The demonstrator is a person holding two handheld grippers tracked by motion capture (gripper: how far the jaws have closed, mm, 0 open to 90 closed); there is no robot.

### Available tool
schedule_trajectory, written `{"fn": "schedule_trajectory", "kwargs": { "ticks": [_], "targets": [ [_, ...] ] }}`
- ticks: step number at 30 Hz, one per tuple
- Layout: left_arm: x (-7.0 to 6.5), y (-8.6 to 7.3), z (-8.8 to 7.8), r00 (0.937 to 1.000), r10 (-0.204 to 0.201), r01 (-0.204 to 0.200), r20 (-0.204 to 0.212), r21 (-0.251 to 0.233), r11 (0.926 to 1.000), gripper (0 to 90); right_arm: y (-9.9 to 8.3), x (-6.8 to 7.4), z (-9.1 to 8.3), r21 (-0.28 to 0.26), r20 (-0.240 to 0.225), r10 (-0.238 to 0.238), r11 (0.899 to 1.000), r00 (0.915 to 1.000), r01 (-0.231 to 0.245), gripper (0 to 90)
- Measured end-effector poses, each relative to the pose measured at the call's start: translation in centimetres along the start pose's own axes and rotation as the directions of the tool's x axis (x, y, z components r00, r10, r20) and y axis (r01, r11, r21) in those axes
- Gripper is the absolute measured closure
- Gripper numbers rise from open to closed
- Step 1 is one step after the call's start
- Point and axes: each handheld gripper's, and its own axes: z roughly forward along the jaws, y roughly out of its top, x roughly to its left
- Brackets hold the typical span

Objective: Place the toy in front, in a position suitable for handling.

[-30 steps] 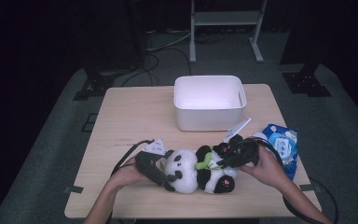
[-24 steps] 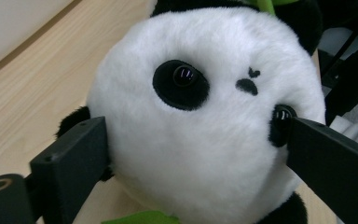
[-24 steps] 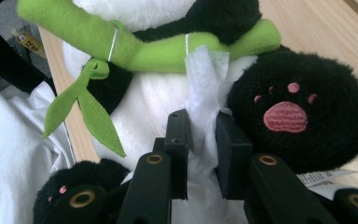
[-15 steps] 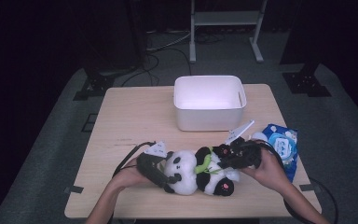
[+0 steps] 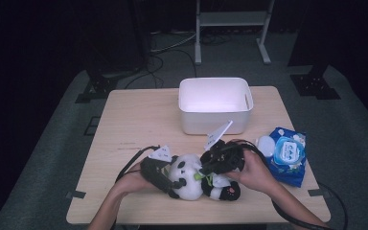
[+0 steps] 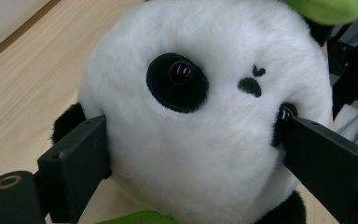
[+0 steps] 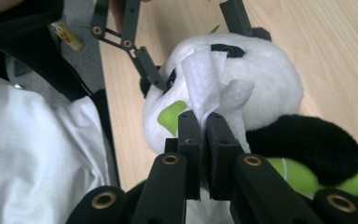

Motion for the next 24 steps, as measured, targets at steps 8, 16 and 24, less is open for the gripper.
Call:
{"fn": "schedule_trajectory", "kwargs": {
  "ticks": [8, 16, 24],
  "targets": [
    [0.0, 0.0, 0.0, 1.0, -0.002, 0.002, 0.001, 0.0, 1.0, 8.2, -1.4, -1.7, -1.2, -0.028, 0.071, 0.062, 0.998, 0.9956, -0.06, 85.3],
    [-0.1, 0.0, 0.0, 1.0, -0.001, 0.001, -0.002, 0.003, 1.0, 8.2, -4.6, -2.3, -1.4, -0.047, 0.043, 0.127, 0.991, 0.9909, -0.125, 85.2],
    [-0.1, 0.1, 0.0, 1.0, 0.003, -0.003, -0.005, 0.01, 0.9999, 8.2, -3.6, -1.8, -1.3, -0.056, 0.027, 0.104, 0.993, 0.9942, -0.103, 85.1]
  ]
}}
